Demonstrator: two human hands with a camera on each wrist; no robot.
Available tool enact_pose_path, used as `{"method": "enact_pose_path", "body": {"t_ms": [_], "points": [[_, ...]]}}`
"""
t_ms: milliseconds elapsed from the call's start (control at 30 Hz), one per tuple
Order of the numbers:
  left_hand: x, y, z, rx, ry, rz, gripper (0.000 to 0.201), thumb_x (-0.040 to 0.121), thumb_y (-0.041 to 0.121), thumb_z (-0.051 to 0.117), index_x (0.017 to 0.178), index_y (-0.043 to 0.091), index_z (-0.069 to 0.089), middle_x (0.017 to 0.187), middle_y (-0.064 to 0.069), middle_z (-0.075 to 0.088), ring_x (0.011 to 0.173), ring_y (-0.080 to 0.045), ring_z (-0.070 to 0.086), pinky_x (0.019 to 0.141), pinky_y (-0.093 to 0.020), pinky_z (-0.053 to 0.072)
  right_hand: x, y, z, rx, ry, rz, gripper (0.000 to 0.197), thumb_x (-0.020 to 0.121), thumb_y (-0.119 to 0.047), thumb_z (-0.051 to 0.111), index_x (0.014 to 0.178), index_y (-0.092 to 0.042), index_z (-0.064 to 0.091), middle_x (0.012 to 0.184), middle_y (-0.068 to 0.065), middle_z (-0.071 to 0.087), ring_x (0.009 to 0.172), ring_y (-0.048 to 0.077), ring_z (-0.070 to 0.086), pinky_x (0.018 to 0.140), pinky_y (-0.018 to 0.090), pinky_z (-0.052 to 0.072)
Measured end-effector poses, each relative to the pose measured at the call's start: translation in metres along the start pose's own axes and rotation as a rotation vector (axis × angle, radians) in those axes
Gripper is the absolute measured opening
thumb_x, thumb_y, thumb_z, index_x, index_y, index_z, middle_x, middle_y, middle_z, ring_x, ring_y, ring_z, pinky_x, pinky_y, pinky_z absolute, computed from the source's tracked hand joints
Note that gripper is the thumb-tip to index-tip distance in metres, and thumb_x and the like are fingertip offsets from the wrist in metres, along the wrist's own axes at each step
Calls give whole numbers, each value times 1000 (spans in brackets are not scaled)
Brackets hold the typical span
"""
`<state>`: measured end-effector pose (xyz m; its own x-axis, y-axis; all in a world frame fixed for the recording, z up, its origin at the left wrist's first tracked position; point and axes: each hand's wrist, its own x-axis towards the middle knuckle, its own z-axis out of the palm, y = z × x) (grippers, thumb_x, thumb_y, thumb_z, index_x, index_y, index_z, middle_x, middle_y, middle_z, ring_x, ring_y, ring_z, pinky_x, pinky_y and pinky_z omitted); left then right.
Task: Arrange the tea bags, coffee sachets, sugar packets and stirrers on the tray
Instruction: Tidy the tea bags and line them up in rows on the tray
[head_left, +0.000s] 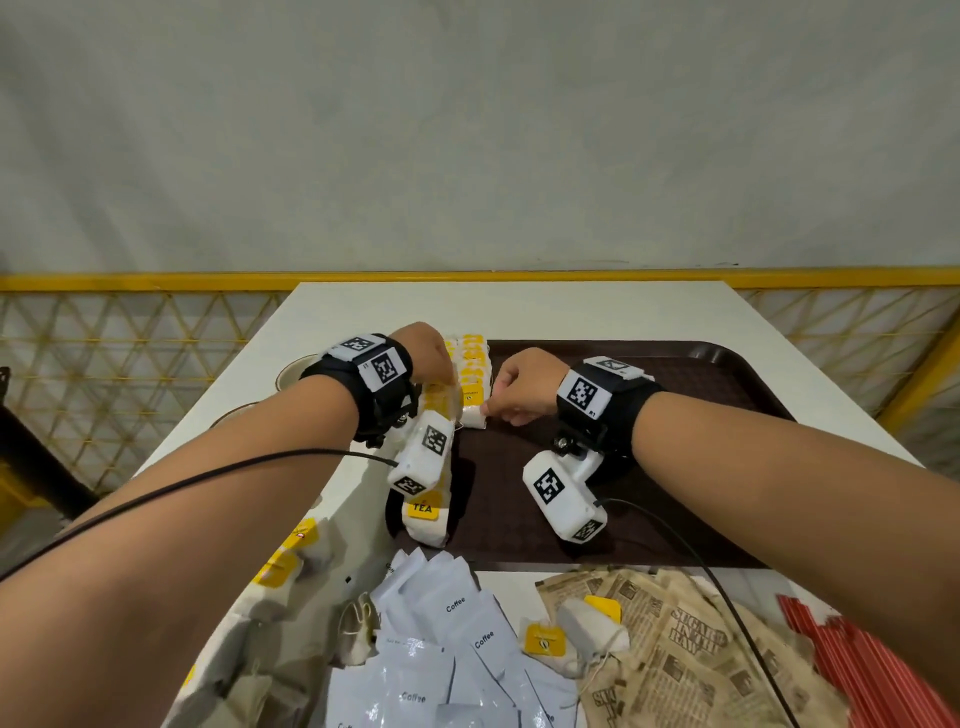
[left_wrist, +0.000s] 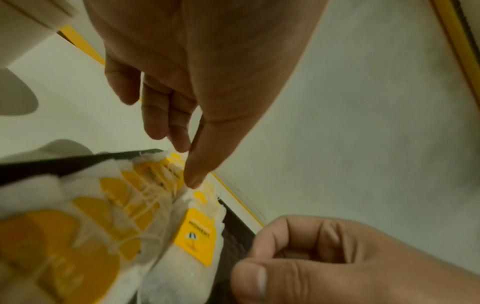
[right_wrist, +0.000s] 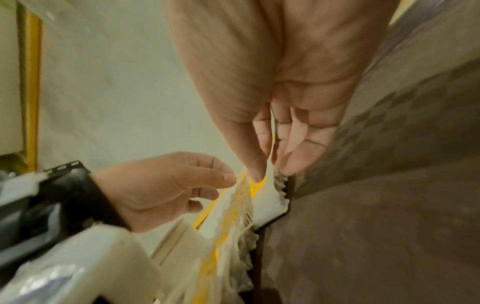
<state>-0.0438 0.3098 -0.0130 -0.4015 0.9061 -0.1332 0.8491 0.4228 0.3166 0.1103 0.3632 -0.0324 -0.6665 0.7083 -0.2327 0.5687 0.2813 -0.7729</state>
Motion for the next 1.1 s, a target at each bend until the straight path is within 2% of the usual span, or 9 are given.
{"method": "enact_pose_path", "body": {"t_ms": [133,233,333,400,467,533,733,933,1100], "points": [[-2,-9,-5,-145,44,-11,19,85,15,67,100,3,70,112,-11,66,86,-16,53,57,-21,42,-2,-1,1,163,99,28,13,82,6,65,94,3,69,82,9,64,90,25,64,92,43,53],[-4,-12,-2,-184,64,-24,21,87,12,66,105,3,69,115,-11,65,86,-15,52,66,-25,45,6,-5,14,100,114,16,38,80,4,60,118,11,59,101,15,64,98,27,63,93,51,50],[-6,-13,2,-189,66,-19,20,86,12,66,104,4,70,111,-11,67,83,-12,51,68,-24,43,10,-12,23,-17,73,59,2,83,3,54,84,2,56,81,8,54,72,24,53,64,30,47],[-8,-13,4,-195,68,-16,20,87,12,66,104,4,70,111,-11,67,82,-12,51,68,-24,42,11,-13,22,-55,86,69,30,86,3,50,65,-14,37,69,-1,35,60,15,37,52,22,34],[-9,-14,3,-199,65,-17,20,87,12,65,104,4,70,112,-10,67,82,-12,51,72,-25,41,14,-9,23,-50,91,45,13,85,1,51,84,-10,56,85,0,49,74,18,47,64,23,42],[-10,-15,2,-198,65,-22,20,87,12,66,105,4,70,114,-9,66,85,-15,53,74,-25,42,21,-2,23,-35,101,47,29,83,2,50,109,-1,63,100,6,58,88,22,54,72,25,41],[-11,-15,5,-209,68,-9,17,85,14,67,99,5,72,112,-8,67,95,-18,59,81,-27,46,9,-1,21,-38,74,51,56,90,2,50,144,-1,36,148,9,41,130,24,47,97,27,41],[-9,-4,10,-188,66,16,15,86,15,66,97,8,73,108,-8,69,102,-22,61,85,-31,49,16,13,26,111,190,-2,31,77,-3,69,107,-8,67,113,11,66,91,22,63,81,33,55],[-4,-1,6,-147,62,-1,16,85,19,67,97,10,73,105,-8,69,94,-21,61,79,-30,47,2,12,22,-38,158,-32,29,71,-16,82,67,-20,54,75,-1,58,71,18,58,79,37,54]]}}
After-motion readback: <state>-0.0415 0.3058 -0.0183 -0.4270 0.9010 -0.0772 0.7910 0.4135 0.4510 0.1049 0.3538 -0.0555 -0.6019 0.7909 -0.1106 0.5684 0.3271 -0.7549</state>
